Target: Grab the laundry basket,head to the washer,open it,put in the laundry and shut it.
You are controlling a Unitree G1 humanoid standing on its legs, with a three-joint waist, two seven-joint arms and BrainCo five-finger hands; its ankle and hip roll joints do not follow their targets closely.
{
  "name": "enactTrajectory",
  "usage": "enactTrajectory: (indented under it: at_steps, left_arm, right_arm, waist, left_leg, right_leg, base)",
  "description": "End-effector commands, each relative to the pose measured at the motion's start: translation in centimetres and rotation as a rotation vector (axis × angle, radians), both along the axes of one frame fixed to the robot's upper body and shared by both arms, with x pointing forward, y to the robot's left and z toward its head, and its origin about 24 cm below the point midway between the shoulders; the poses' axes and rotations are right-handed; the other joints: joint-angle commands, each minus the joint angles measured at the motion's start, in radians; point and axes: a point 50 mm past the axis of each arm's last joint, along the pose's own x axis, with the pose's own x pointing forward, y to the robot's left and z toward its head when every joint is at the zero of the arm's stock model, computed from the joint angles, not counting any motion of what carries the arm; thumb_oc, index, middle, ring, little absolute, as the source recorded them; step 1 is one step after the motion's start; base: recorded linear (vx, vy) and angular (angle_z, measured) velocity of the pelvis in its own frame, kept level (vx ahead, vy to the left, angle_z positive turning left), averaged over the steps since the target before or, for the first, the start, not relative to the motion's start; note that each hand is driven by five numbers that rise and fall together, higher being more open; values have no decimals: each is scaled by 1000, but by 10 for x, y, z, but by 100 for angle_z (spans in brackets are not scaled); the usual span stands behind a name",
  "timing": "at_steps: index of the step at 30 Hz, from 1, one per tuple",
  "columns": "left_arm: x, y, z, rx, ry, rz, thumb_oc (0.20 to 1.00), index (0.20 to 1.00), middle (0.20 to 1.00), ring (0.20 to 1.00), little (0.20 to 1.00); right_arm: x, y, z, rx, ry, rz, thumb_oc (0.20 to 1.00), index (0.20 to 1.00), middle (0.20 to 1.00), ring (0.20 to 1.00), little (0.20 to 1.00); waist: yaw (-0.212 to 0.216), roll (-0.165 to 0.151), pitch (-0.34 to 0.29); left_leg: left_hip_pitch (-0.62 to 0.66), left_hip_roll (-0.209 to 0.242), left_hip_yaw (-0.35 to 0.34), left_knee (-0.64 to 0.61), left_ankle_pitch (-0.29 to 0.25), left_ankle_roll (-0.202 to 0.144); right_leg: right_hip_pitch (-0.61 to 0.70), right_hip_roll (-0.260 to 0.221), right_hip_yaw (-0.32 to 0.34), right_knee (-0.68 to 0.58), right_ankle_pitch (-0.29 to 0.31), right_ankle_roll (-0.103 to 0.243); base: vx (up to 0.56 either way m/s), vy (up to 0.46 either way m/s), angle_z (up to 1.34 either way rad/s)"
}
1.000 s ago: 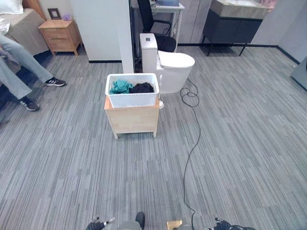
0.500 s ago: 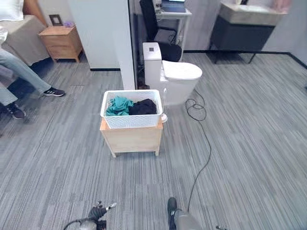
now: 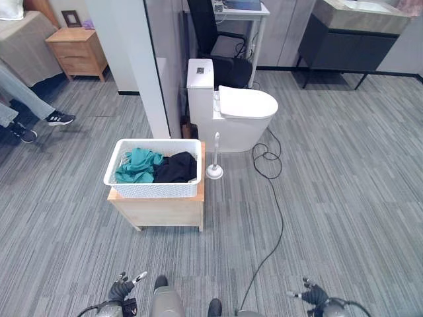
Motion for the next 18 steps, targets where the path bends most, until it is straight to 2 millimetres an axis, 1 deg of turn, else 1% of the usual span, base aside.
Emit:
enactTrajectory:
  at_steps: [1,2,3,4,7,8,10,13,14,15,16,17,18]
  left_arm:
    - [5,26,15,83,-88,96,1000,1000,1000,1000,1000]
    - [5,28,18,92,-108,92,1000,1000,1000,1000,1000]
    - [5,30,20,103,-110,83,1000,1000,1000,1000,1000]
    - [5,33,23,119,-119,73,1000,1000,1000,1000,1000]
    - [12,40,38,179,-177,4,1000,1000,1000,1000,1000]
    - [18,44,45,206,-208,-19,1000,1000,1000,1000,1000]
    - [28,50,60,249,-266,-34,1000,1000,1000,1000,1000]
    - [43,54,82,293,-366,-51,1000,1000,1000,1000,1000]
    - [48,54,89,305,-395,-60,1000,1000,1000,1000,1000]
    - [56,55,99,327,-429,-71,1000,1000,1000,1000,1000]
    - [63,54,108,342,-466,-85,1000,1000,1000,1000,1000]
    - [70,56,120,371,-505,-98,1000,1000,1000,1000,1000]
    - [75,57,129,390,-540,-106,1000,1000,1000,1000,1000]
  right_arm:
    - [10,-30,23,-64,-143,-72,1000,1000,1000,1000,1000]
    - [17,-31,30,-66,-179,-57,1000,1000,1000,1000,1000]
    - [22,-32,33,-71,-195,-47,1000,1000,1000,1000,1000]
    - [30,-33,39,-74,-225,-35,1000,1000,1000,1000,1000]
    - [48,-33,61,-92,-336,18,1000,1000,1000,1000,1000]
    - [55,-34,68,-95,-371,22,1000,1000,1000,1000,1000]
    - [68,-32,76,-95,-404,35,1000,1000,1000,1000,1000]
    - [81,-33,85,-97,-428,51,1000,1000,1000,1000,1000]
    - [86,-32,86,-90,-434,42,1000,1000,1000,1000,1000]
    - [92,-31,89,-86,-444,36,1000,1000,1000,1000,1000]
    - [97,-29,91,-82,-452,43,1000,1000,1000,1000,1000]
    - [102,-28,95,-82,-466,49,1000,1000,1000,1000,1000]
    - [108,-26,100,-79,-482,61,1000,1000,1000,1000,1000]
  waist:
    - [31,22,-7]
    - [35,27,-12]
    - [37,33,-22]
    - [41,36,-28]
    - [60,27,-45]
    - [65,25,-49]
    - [83,22,-53]
    - [109,22,-72]
    - [113,21,-74]
    - [117,22,-70]
    - [115,25,-65]
    - [112,26,-54]
    - [108,29,-41]
  left_leg:
    - [3,-22,-94,35,76,38]
    - [8,-25,-98,37,77,35]
    - [15,-18,-85,34,68,32]
    - [6,-24,-71,71,61,30]
    - [-13,-62,-32,165,1,38]
    - [-21,-74,-18,195,-23,43]
    - [-34,-93,3,257,-69,59]
    - [-43,-137,13,309,-140,98]
    - [-39,-148,23,315,-156,112]
    - [-37,-162,31,324,-171,128]
    - [-32,-172,29,325,-180,146]
    - [-29,-180,33,323,-188,161]
    - [-23,-185,34,318,-194,172]
  right_leg:
    - [-17,-122,-18,117,-139,136]
    - [-2,-125,-9,122,-147,145]
    - [10,-133,-9,126,-155,152]
    - [17,-153,-9,136,-160,159]
    - [56,-217,-7,119,-147,186]
    - [67,-241,-10,110,-142,199]
    - [63,-280,-1,111,-132,219]
    - [45,-335,15,129,-115,249]
    - [27,-350,16,154,-101,255]
    - [-5,-364,19,202,-68,257]
    - [-42,-366,33,258,-50,250]
    - [-89,-357,51,320,-37,241]
    - [-123,-344,50,355,-29,236]
  base:
    - [277,209,-15]
    - [265,222,-20]
    - [278,272,-23]
    - [252,284,-36]
    - [244,300,-14]
    - [223,328,-4]
    - [172,317,-15]
    - [156,334,-43]
    - [132,323,-33]
    - [104,309,-22]
    - [64,287,-29]
    - [33,239,-21]
    - [-3,190,-17]
